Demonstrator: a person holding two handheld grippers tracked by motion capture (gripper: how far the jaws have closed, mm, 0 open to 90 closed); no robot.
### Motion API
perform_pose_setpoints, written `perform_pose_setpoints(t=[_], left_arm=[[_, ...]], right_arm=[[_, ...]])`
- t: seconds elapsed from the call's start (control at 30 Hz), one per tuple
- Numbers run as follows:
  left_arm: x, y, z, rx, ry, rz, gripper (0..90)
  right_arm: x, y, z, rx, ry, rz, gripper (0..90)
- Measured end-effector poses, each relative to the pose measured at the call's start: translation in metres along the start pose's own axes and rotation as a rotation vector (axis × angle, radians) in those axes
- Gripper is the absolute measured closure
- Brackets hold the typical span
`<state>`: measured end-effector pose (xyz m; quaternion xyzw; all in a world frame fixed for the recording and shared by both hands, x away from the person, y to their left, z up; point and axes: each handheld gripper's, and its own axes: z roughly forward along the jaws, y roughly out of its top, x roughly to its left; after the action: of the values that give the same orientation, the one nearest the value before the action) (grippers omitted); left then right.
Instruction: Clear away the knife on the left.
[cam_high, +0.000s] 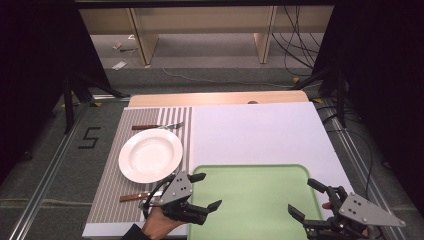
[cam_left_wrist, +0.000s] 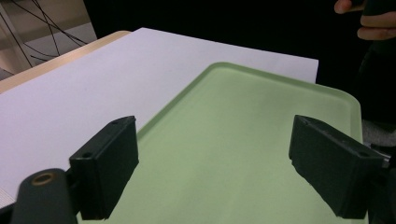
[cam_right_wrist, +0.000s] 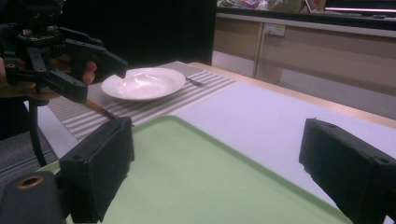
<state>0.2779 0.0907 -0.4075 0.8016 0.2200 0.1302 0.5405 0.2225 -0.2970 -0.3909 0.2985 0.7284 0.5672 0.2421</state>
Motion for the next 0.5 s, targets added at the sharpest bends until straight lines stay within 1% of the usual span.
perform_pose_setpoints(t=[0.03,0.1,0.17,0.2,0.23,0.33,0.37,0.4,0.47,0.5], left_arm=[[0.000,0.000,0.000,0.000,0.000,0.000,15.6],[0.001,0.001,0.000,0.022,0.000,0.015,15.6],[0.002,0.003,-0.001,0.042,-0.006,0.015,15.6],[0.003,0.004,-0.002,0.061,-0.003,0.018,15.6],[0.003,0.004,-0.002,0.061,-0.003,0.018,15.6],[0.006,0.006,-0.003,0.101,0.002,0.018,15.7],[0.008,0.007,-0.004,0.128,0.008,0.035,15.8],[0.009,0.006,-0.004,0.145,0.010,0.044,15.9],[0.011,0.005,-0.004,0.186,0.027,0.067,15.9],[0.013,0.005,-0.004,0.212,0.023,0.068,15.9]], right_arm=[[0.000,0.000,0.000,0.000,0.000,0.000,11.2],[0.000,0.000,0.000,-0.001,0.000,0.000,11.3],[-0.001,0.000,0.000,-0.004,-0.001,0.005,11.3],[-0.001,0.000,0.000,0.000,-0.004,0.005,11.3],[-0.001,0.000,0.000,0.000,-0.004,0.005,11.3],[-0.001,0.000,0.000,-0.003,-0.003,0.008,11.4],[-0.001,0.000,0.000,0.000,-0.003,0.009,11.4],[-0.001,0.000,0.000,0.000,-0.002,0.009,11.4],[-0.001,0.000,0.000,0.002,-0.002,0.008,11.4],[-0.001,0.000,0.000,0.001,-0.003,0.007,11.4]])
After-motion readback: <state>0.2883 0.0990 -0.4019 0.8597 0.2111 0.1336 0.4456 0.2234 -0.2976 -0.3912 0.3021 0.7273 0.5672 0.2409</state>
